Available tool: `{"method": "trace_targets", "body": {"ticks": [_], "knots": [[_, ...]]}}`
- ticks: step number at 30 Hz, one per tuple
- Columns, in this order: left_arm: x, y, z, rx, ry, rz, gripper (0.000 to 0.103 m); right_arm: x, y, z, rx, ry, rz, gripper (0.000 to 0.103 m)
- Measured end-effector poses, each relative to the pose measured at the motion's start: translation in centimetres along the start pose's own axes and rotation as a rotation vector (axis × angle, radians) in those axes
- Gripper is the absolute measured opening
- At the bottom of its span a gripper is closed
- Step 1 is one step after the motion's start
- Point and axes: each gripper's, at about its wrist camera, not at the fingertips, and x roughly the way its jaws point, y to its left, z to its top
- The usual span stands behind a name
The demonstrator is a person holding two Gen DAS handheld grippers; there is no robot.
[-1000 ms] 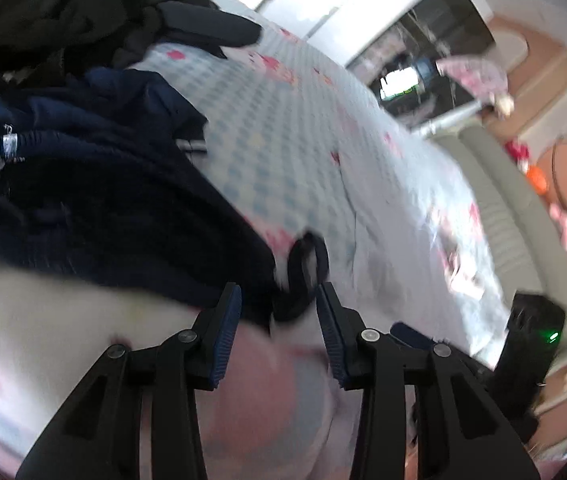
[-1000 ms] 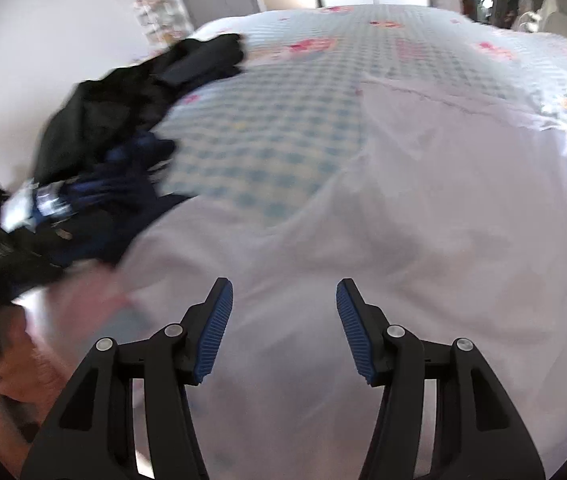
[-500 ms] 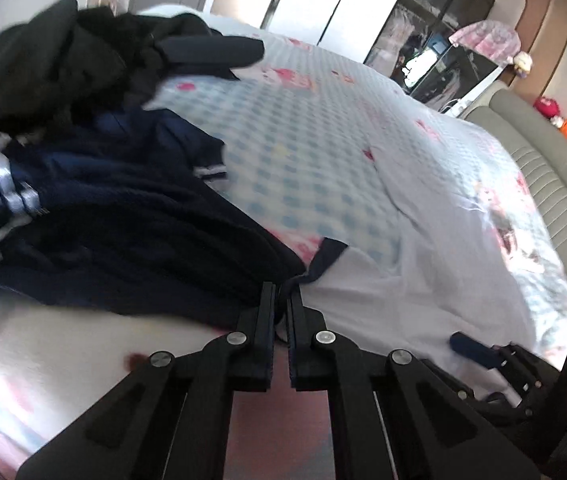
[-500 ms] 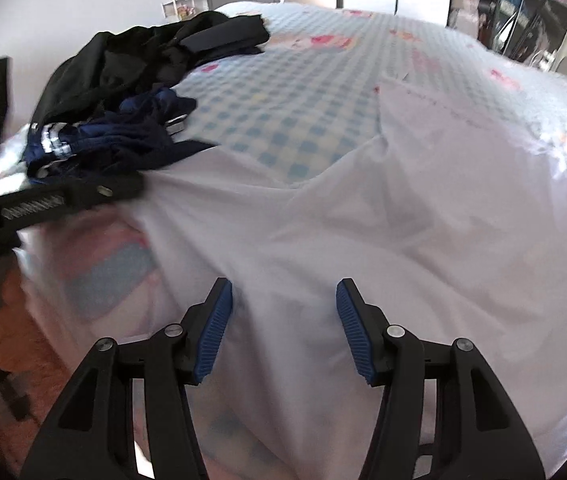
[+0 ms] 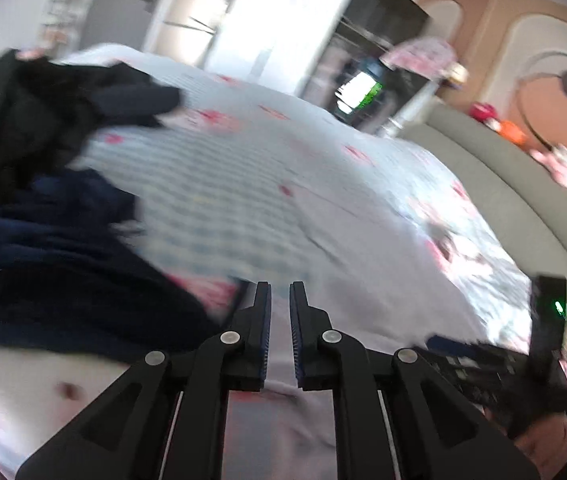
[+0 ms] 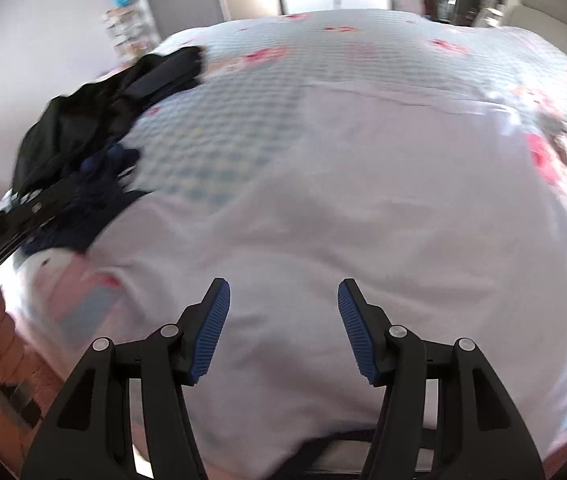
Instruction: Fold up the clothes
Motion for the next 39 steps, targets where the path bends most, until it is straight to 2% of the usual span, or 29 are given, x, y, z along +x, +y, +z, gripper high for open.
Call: {"method": "trace_targets", "body": {"ticks": [2,4,5,8,11,14,16,18,21,23,25,26,27,29,33,37,38,39], "knots": [[1.8,-1.0,-0.5,0.032,0.061,-0.039,0.011,-0.5,-1.8,-0.3,0.022,0.005,-0.030,0.057],[3.8,-2.0,-1.4,0.086,0.140,0.014,0.011,-0.9,-3.8,-1.3,0.047,0.015,-0.051,0.057],[4.7,-2.0,-1.9,0.107,0.184,0.080,0.011,-1.2,-5.0,-2.0,0.066,0.023,-0.057,0.057],[6.4,0.0,-3.1,0.088,0.298,0.287,0.010,-2.0,-8.1,-4.0,0.114,0.049,-0.076,0.057],[4.2,0.3,-2.5,0.005,0.241,0.229,0.011,-2.8,-10.5,-5.4,0.132,0.063,-0.109,0.057],[2.6,-2.4,-2.5,0.009,0.176,0.084,0.012,-3.3,-11.5,-6.2,0.118,0.062,-0.110,0.058],[2.6,-4.2,-3.3,0.016,0.189,-0.003,0.016,-3.7,-11.4,-6.4,0.107,0.051,-0.077,0.058],[3.9,-6.4,-4.5,0.073,0.240,-0.011,0.017,-3.9,-10.2,-6.1,0.084,0.021,-0.005,0.058],[6.3,-7.3,-6.5,0.131,0.389,0.057,0.017,-3.6,-8.1,-6.1,0.015,0.003,0.046,0.058],[6.6,-7.0,-7.9,0.144,0.467,0.096,0.017,-2.2,-7.3,-6.4,-0.029,0.043,0.001,0.058],[5.5,-6.7,-8.9,0.154,0.498,0.081,0.019,-1.6,-7.8,-7.1,-0.031,0.084,-0.073,0.058],[4.7,-6.6,-9.2,0.149,0.512,0.069,0.021,-2.3,-8.6,-7.6,-0.006,0.071,-0.079,0.058],[4.0,-6.5,-9.3,0.139,0.520,0.053,0.025,-3.1,-9.3,-7.9,0.021,0.049,-0.062,0.058],[2.4,-6.8,-9.0,0.126,0.484,0.025,0.032,-4.8,-10.9,-8.5,0.071,0.004,-0.018,0.058],[1.7,-9.2,-8.3,0.177,0.368,-0.012,0.035,-5.6,-13.0,-8.8,0.099,-0.019,-0.063,0.058],[4.8,-11.2,-9.3,0.225,0.450,0.017,0.035,-3.8,-13.4,-10.0,0.117,0.058,-0.087,0.058],[5.1,-11.5,-10.3,0.234,0.483,0.042,0.035,-4.0,-13.2,-10.4,0.100,0.061,-0.096,0.058],[4.9,-11.2,-10.8,0.216,0.487,0.037,0.035,-4.2,-13.0,-10.9,0.079,0.061,-0.107,0.058]]}}
